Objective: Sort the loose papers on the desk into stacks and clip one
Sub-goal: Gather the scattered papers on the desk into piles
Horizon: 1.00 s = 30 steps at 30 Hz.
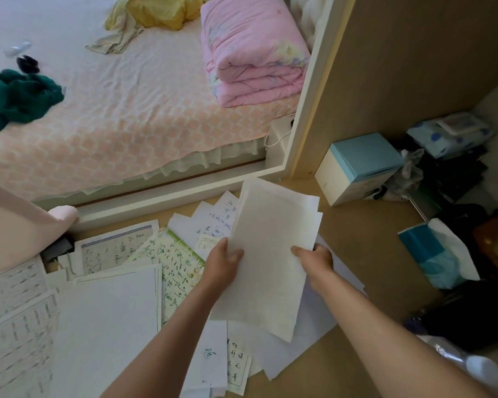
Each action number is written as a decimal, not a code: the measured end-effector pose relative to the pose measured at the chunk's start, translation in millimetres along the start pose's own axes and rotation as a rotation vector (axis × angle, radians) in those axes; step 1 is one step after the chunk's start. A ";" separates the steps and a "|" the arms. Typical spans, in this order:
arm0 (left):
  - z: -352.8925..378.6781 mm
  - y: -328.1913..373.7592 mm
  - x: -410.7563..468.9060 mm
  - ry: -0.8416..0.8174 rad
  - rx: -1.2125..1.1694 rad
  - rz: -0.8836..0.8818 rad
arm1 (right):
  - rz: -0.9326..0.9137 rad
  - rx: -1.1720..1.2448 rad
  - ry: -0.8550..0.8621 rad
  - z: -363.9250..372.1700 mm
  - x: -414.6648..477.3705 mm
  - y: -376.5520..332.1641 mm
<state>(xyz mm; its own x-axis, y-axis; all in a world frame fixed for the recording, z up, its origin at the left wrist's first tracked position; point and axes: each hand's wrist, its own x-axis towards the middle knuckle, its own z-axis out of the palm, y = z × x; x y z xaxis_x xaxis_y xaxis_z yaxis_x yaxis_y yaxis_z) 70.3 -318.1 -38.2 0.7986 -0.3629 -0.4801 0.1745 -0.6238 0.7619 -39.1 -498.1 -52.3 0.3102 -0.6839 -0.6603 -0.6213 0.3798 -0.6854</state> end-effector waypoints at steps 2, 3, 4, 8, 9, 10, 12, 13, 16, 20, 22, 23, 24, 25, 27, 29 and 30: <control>-10.4 -2.0 -3.8 0.004 0.048 0.029 | -0.037 -0.034 -0.026 -1.0 -12.2 6.4; -14.2 -5.4 -4.3 -0.001 0.091 0.043 | -0.041 -0.122 0.006 -2.1 -17.9 10.9; -17.5 -8.3 -5.4 -0.016 0.142 0.059 | -0.034 -0.242 0.070 -4.1 -23.2 16.5; -17.6 -12.8 -5.0 -0.129 0.489 0.193 | -0.031 -0.633 0.217 -24.3 -39.6 48.7; -14.3 -14.1 -4.4 -0.150 0.586 0.246 | -0.054 -0.699 0.179 -29.4 -41.1 58.3; -10.0 -15.5 -3.1 -0.168 0.660 0.288 | -0.093 -0.775 0.136 -34.2 -41.7 65.9; 1.1 -18.0 -3.0 -0.222 0.754 0.315 | -0.201 -0.866 0.046 -43.8 -39.9 73.4; 7.9 -18.8 -3.8 -0.238 0.787 0.308 | -0.256 -0.855 0.003 -47.3 -38.4 74.1; 24.7 -13.8 -11.2 -0.220 0.694 0.200 | -0.345 -0.668 -0.013 -54.6 -38.1 73.0; 36.1 -10.0 -11.9 -0.279 0.415 -0.024 | -0.271 -0.613 0.016 -60.4 -36.7 73.6; 38.2 -8.5 -14.3 -0.302 0.436 -0.060 | -0.279 -0.654 -0.028 -60.1 -35.5 77.3; 39.5 -9.1 -16.0 -0.303 0.504 -0.044 | -0.292 -0.675 -0.047 -59.8 -35.7 78.4; 40.9 -10.0 -18.6 -0.300 0.559 -0.021 | -0.306 -0.695 -0.062 -59.7 -35.1 79.1; 41.6 -10.8 -21.8 -0.300 0.576 -0.011 | -0.317 -0.706 -0.072 -59.9 -34.3 79.1; 42.5 -13.6 -28.2 -0.288 0.532 -0.005 | -0.333 -0.682 -0.083 -60.1 -33.4 78.7; 42.2 -17.0 -31.9 -0.244 0.429 0.010 | -0.346 -0.634 -0.066 -58.2 -34.1 77.6; 40.3 -17.1 -34.2 -0.226 0.349 0.015 | -0.355 -0.608 -0.025 -56.7 -34.4 77.7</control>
<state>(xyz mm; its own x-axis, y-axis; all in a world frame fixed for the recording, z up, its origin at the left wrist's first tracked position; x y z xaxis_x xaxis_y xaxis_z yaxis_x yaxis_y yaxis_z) 16.9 -323.0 -52.3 0.6464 -0.4922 -0.5830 -0.0728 -0.8004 0.5950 -138.8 -480.3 -65.5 0.5807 -0.6845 -0.4407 -0.7692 -0.2841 -0.5723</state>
